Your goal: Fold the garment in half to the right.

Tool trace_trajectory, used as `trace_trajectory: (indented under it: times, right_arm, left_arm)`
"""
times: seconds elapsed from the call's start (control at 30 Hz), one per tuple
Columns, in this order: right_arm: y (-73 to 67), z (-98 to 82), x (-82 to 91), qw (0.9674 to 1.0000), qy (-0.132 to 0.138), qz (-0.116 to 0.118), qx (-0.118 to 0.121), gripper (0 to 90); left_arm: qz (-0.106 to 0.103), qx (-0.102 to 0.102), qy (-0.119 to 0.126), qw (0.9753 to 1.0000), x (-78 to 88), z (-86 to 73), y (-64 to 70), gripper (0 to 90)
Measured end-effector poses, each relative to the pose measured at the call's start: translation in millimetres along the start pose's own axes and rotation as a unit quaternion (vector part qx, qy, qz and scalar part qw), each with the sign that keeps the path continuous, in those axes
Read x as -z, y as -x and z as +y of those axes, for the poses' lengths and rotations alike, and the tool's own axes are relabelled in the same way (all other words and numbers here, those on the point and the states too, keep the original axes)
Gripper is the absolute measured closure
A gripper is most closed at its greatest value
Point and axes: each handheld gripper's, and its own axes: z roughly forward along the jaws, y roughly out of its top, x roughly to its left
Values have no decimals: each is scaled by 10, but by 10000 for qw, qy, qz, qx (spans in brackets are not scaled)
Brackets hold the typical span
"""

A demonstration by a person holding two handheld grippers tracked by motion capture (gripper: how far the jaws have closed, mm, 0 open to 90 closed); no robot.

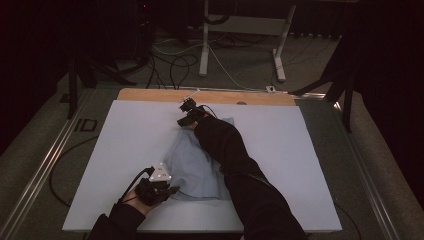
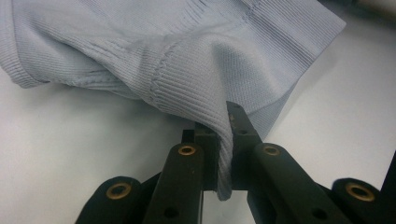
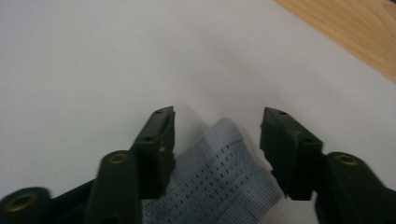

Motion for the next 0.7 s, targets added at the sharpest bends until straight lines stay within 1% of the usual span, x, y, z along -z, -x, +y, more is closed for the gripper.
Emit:
trace_trajectory:
  times: [0.03,0.07,0.1,0.17,0.23,0.27,0.3,0.4,0.43,0.47,0.6,0.7]
  right_arm:
    - [-10,2,-16,10000,-62,-30,43,483]
    - [-2,-2,-27,9997,-107,-60,233,500]
    - [-15,-2,-39,9996,-132,-69,223,516]
    - [-41,-10,-63,9993,-217,-101,297,553]
    - [-61,-15,-87,9984,-306,-168,438,582]
    - [-61,-15,-87,9984,-306,-168,438,582]
    - [-70,-14,-94,9982,-290,-194,482,621]
    - [-82,-8,-91,9978,-342,-228,518,647]
    - [-88,-6,-93,9976,-333,-231,553,669]
    - [-105,-1,-90,9969,-374,-274,630,706]
    - [-162,15,-76,9946,-493,-344,849,801]
    - [-184,24,-71,9934,-488,-368,975,833]
  left_arm:
    - [0,0,0,10000,0,0,0,869]
    - [-4,15,13,10000,1,1,0,869]
    - [-3,19,13,10000,2,0,0,869]
    - [-4,27,20,10000,1,-3,2,869]
    - [-14,12,8,10000,2,0,2,869]
    - [-14,12,8,10000,2,0,2,869]
    - [-22,8,-3,10000,0,-3,4,869]
    - [-30,1,-13,10000,-3,-3,7,869]
    - [-36,11,-14,10000,-4,-1,5,869]
    - [-34,12,-14,10000,-4,-2,7,869]
    - [-47,17,-20,10000,-7,-2,7,869]
    - [-48,24,-23,10000,-4,-3,10,869]
